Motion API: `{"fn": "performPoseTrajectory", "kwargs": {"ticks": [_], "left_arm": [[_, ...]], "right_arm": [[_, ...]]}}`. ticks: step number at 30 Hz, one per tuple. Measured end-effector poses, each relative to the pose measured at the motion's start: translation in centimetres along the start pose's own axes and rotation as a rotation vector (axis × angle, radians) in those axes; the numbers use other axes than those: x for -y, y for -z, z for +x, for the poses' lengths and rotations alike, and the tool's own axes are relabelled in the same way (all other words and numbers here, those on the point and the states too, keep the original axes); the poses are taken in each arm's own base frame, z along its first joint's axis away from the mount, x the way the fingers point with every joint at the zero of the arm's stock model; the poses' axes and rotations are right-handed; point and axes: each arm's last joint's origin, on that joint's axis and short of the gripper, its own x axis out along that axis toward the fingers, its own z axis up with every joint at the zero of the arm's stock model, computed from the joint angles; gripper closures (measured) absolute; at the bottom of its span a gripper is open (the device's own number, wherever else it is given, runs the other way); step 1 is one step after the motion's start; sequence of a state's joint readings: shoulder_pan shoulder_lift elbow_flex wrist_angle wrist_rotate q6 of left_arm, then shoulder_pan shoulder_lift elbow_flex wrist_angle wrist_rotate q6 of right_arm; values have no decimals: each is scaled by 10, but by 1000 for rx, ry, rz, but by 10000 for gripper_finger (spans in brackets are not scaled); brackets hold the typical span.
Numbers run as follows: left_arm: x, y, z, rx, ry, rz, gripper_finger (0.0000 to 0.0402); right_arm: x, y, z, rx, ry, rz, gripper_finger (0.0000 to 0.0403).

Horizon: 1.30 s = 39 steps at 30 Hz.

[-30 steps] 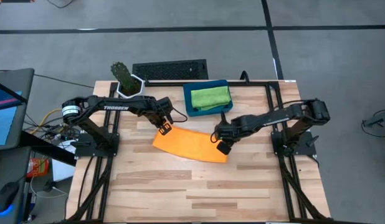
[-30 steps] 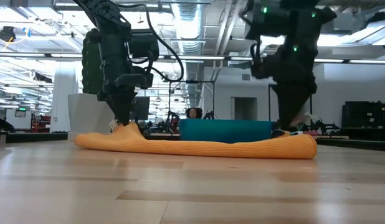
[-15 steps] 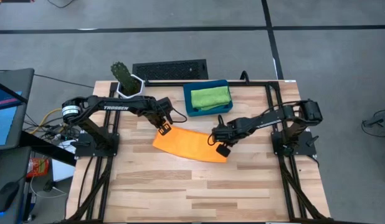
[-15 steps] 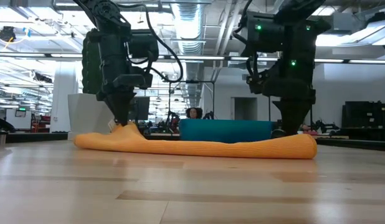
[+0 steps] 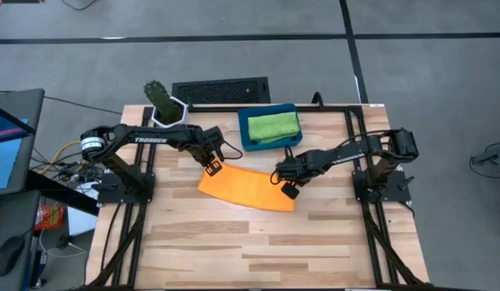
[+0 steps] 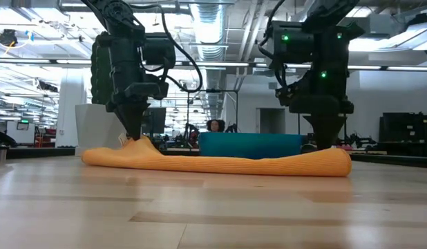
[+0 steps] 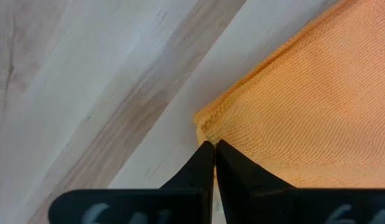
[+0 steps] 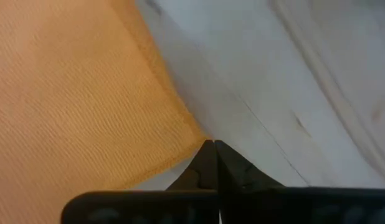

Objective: Fold microfiber towels
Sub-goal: Fold the orange microfiber cloth

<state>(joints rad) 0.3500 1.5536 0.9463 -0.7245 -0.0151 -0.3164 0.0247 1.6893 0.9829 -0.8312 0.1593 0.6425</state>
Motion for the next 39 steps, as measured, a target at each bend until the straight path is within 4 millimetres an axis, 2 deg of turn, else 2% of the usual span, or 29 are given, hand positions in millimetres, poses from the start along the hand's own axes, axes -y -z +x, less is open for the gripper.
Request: {"fn": "performPoseTrajectory", "kwargs": {"ticks": [2,7,10,12,16,19,21,30,34,36,39], "left_arm": [[0,0,0,-1,2,-4,399],[0,0,0,-3,6,-11,391],[0,0,0,-3,6,-11,375],[0,0,0,-3,6,-11,364],[0,0,0,-1,7,-10,345],[0,0,0,-6,9,-10,337],[0,1,0,-16,6,-10,334],[-3,12,-1,-118,-41,23,333],[-5,18,-5,-157,-66,-53,333],[1,18,-13,-123,-10,-96,333],[24,20,-29,-6,113,-84,333]], "right_arm": [[-1,-1,-7,26,-20,18,396],[-15,-6,-51,275,-137,97,392],[-29,-7,-58,392,-196,109,391],[-38,-10,-48,392,-206,102,395],[-49,-11,-12,288,-136,69,397],[-52,-7,13,188,-56,61,390],[-53,-6,22,158,-30,59,389],[-55,-4,28,137,-7,82,389],[-55,-3,28,131,-6,84,388],[-55,-3,28,129,-4,89,392],[-54,-2,29,119,6,87,392]]}}
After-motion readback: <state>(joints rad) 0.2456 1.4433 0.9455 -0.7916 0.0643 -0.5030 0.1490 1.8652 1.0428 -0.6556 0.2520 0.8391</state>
